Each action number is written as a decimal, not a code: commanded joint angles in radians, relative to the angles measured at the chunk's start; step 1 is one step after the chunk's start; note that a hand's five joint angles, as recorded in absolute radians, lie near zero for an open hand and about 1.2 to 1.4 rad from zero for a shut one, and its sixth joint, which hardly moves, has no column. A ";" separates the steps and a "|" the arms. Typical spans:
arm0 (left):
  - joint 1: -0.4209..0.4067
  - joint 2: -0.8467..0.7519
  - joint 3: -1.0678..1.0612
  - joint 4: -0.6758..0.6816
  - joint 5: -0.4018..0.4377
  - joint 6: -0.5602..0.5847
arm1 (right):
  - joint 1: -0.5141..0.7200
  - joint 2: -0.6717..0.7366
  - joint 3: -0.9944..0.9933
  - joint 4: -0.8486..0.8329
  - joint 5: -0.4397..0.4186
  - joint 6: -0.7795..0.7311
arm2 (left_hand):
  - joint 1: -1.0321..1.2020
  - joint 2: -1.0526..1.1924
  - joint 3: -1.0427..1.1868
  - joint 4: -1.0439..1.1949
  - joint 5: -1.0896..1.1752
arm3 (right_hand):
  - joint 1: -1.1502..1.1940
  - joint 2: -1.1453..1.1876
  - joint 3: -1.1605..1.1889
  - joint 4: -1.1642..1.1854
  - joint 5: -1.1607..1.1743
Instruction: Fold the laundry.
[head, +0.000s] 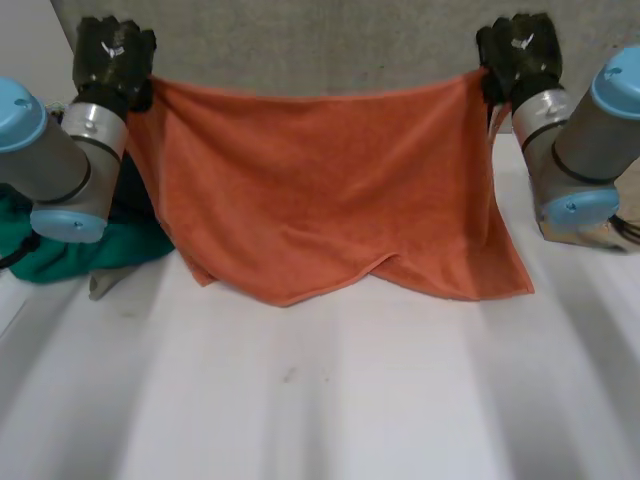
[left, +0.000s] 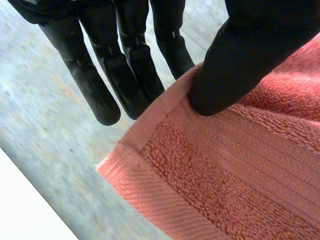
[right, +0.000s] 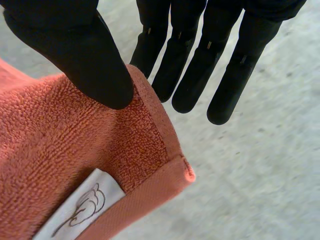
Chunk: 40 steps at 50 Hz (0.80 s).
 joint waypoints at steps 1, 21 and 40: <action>-0.022 0.007 0.196 0.166 -0.075 -0.093 | 0.004 -0.014 -0.209 -0.126 0.133 0.000 | 0.249 0.196 0.206 0.195 0.235 | 0.256 0.215 0.204 0.197 0.236; -0.011 0.368 -0.540 0.055 0.010 -0.233 | -0.130 -0.391 0.579 -0.020 -0.128 -0.032 | 0.249 0.196 0.206 0.195 0.235 | 0.256 0.215 0.204 0.197 0.236; 0.017 0.871 -0.616 -0.545 0.021 -0.066 | -0.212 -0.810 0.606 0.668 -0.089 -0.471 | 0.249 0.196 0.206 0.195 0.235 | 0.256 0.215 0.204 0.197 0.236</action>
